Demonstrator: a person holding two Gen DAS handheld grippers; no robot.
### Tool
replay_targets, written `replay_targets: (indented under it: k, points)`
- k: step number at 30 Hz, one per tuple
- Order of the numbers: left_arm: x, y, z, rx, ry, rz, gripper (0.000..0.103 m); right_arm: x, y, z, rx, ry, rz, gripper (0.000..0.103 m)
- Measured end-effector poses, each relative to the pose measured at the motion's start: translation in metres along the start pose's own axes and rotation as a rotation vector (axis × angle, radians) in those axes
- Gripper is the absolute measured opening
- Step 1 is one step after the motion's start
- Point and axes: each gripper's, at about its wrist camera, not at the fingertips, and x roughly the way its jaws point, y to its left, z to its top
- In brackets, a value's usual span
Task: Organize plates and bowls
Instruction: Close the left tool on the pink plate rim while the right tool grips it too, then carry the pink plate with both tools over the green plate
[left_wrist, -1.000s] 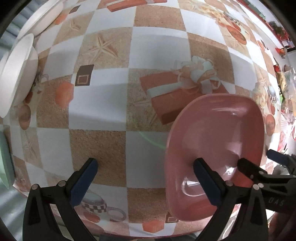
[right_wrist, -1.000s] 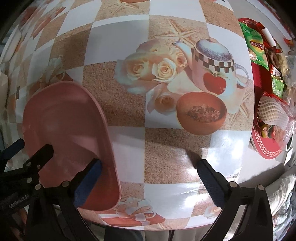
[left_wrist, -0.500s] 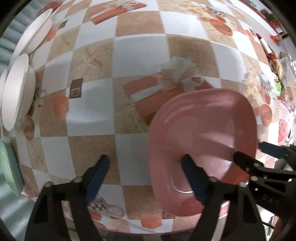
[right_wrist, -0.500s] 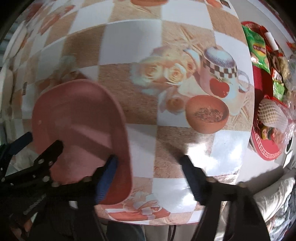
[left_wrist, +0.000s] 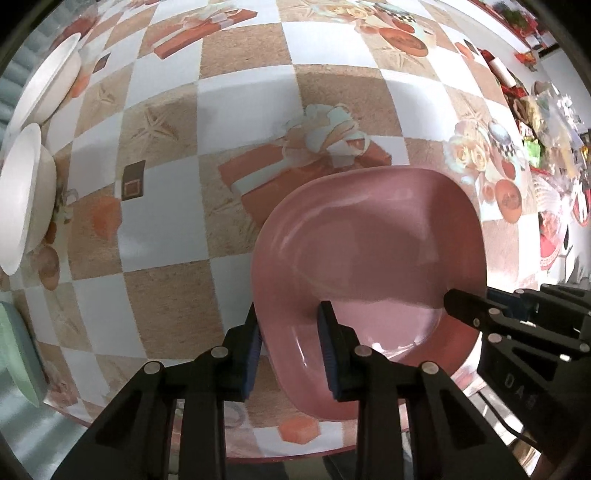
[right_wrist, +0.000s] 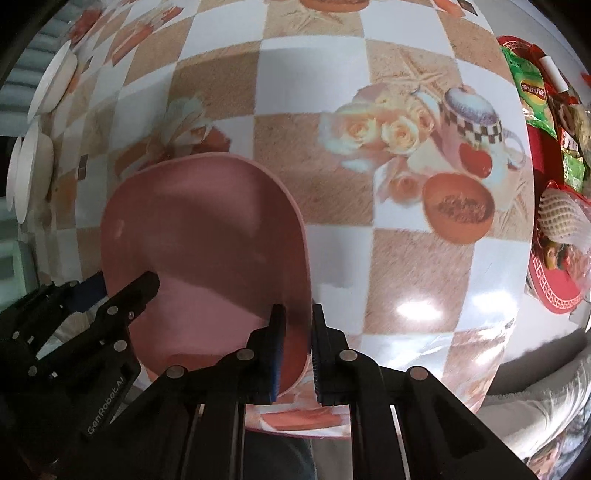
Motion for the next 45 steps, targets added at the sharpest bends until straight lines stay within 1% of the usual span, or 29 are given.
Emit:
replay_targets:
  k: [4, 9, 12, 20, 22, 25, 28, 29, 32, 35, 36, 37, 38, 39, 40, 41, 43, 44, 45]
  points:
    - [0.004, 0.021, -0.010, 0.018, 0.001, 0.022, 0.032, 0.006, 0.024, -0.008, 0.008, 0.008, 0.007, 0.014]
    - [0.006, 0.064, -0.025, 0.025, 0.008, 0.028, 0.032, 0.014, 0.063, -0.017, 0.014, 0.016, 0.027, 0.014]
    - [0.007, 0.094, -0.037, 0.030, 0.008, 0.041, 0.032, 0.019, 0.092, -0.024, 0.008, 0.022, 0.028, 0.014]
    - [0.010, 0.184, -0.068, 0.016, 0.000, 0.078, 0.033, 0.036, 0.184, -0.040, -0.037, 0.051, 0.050, 0.014]
    - [0.010, 0.208, -0.075, 0.010, -0.001, 0.080, 0.033, 0.039, 0.194, -0.041, -0.047, 0.056, 0.054, 0.014]
    - [0.011, 0.238, -0.085, -0.007, 0.001, 0.076, 0.033, 0.043, 0.220, -0.044, -0.066, 0.059, 0.058, 0.014]
    - [0.012, 0.257, -0.090, -0.022, 0.005, 0.078, 0.033, 0.046, 0.241, -0.049, -0.094, 0.060, 0.047, 0.014]
    - [0.013, 0.258, -0.089, -0.024, 0.003, 0.078, 0.033, 0.047, 0.244, -0.051, -0.098, 0.063, 0.044, 0.014]
    - [0.016, 0.277, -0.090, -0.012, -0.009, 0.071, 0.033, 0.050, 0.250, -0.053, -0.086, 0.062, 0.035, 0.014]
    - [0.016, 0.279, -0.099, -0.001, -0.023, 0.081, 0.033, 0.051, 0.252, -0.047, -0.054, 0.072, 0.048, 0.014]
    - [0.016, 0.277, -0.101, 0.000, -0.027, 0.081, 0.033, 0.052, 0.247, -0.042, -0.051, 0.073, 0.047, 0.014]
    - [0.017, 0.262, -0.105, -0.002, -0.031, 0.079, 0.033, 0.049, 0.241, -0.034, -0.050, 0.074, 0.042, 0.014]
    - [0.016, 0.264, -0.112, -0.003, -0.032, 0.075, 0.033, 0.049, 0.241, -0.034, -0.053, 0.073, 0.034, 0.014]
    - [0.015, 0.267, -0.112, -0.004, -0.032, 0.072, 0.033, 0.046, 0.240, -0.026, -0.053, 0.073, 0.031, 0.014]
    - [0.015, 0.267, -0.115, -0.005, -0.031, 0.070, 0.033, 0.046, 0.240, -0.025, -0.052, 0.072, 0.033, 0.014]
    - [0.013, 0.266, -0.116, -0.005, -0.031, 0.069, 0.033, 0.047, 0.248, -0.019, -0.050, 0.074, 0.038, 0.014]
    - [0.010, 0.263, -0.118, -0.004, -0.030, 0.067, 0.033, 0.051, 0.249, -0.020, -0.038, 0.080, 0.051, 0.014]
    - [0.004, 0.260, -0.128, -0.003, -0.029, 0.064, 0.033, 0.046, 0.250, -0.019, -0.034, 0.082, 0.051, 0.014]
    - [-0.002, 0.249, -0.119, -0.001, -0.026, 0.063, 0.033, 0.047, 0.248, -0.019, -0.032, 0.083, 0.048, 0.014]
